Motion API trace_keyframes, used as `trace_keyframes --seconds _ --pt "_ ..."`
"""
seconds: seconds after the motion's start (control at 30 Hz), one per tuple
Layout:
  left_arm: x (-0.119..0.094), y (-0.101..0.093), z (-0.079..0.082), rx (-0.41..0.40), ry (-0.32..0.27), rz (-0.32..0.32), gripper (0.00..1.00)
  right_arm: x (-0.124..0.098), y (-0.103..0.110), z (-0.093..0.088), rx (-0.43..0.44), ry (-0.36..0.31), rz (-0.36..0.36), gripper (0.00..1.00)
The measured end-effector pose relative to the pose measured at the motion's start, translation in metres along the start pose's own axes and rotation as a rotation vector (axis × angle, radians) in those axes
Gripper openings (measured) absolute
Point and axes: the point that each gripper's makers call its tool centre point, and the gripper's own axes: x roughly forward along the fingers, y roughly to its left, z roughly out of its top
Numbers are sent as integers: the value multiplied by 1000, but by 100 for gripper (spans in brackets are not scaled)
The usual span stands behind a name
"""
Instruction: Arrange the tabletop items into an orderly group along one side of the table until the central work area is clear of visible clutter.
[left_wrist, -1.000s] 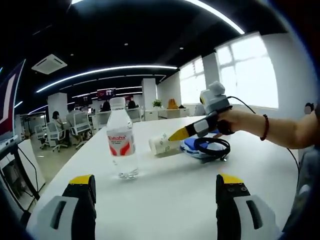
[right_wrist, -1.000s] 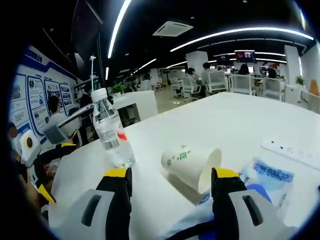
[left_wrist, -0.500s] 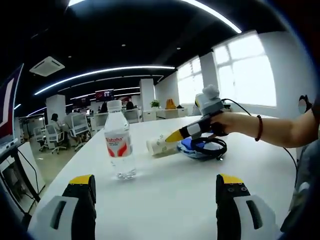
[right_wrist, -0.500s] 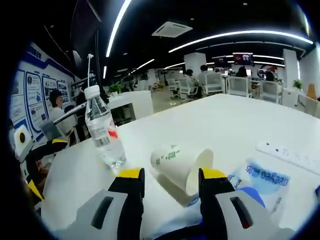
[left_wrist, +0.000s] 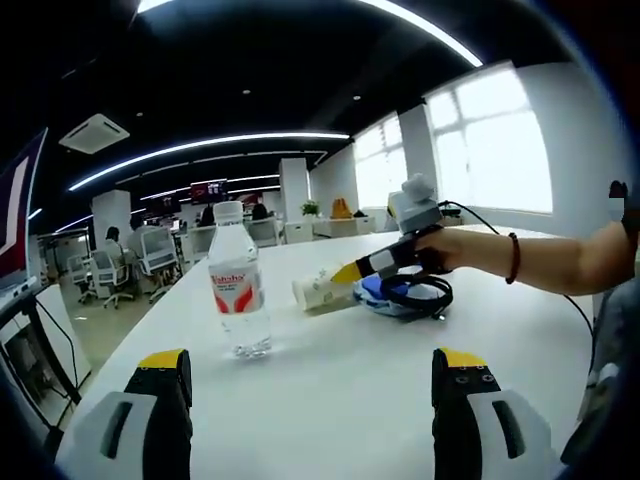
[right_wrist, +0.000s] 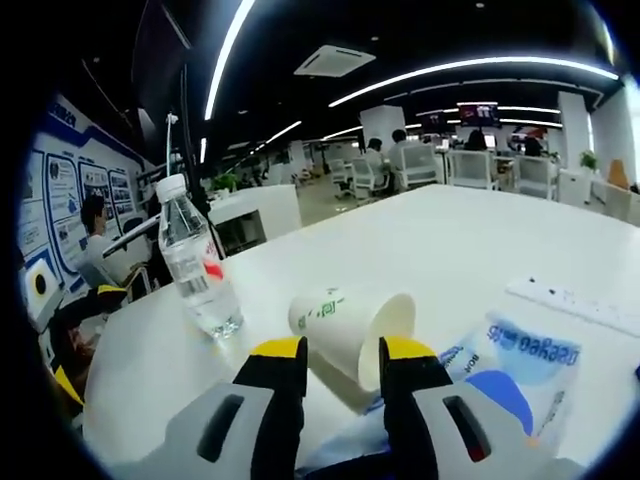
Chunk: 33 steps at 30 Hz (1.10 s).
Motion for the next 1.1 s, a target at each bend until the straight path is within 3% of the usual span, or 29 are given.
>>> trace_keyframes --seconds 0.87,1.1 --pt "-2 2 -2 18 11 9 100 3 -7 -3 -33 23 -29 2" --pt "-3 2 -2 21 13 10 100 4 -6 -1 -36 25 -22 1"
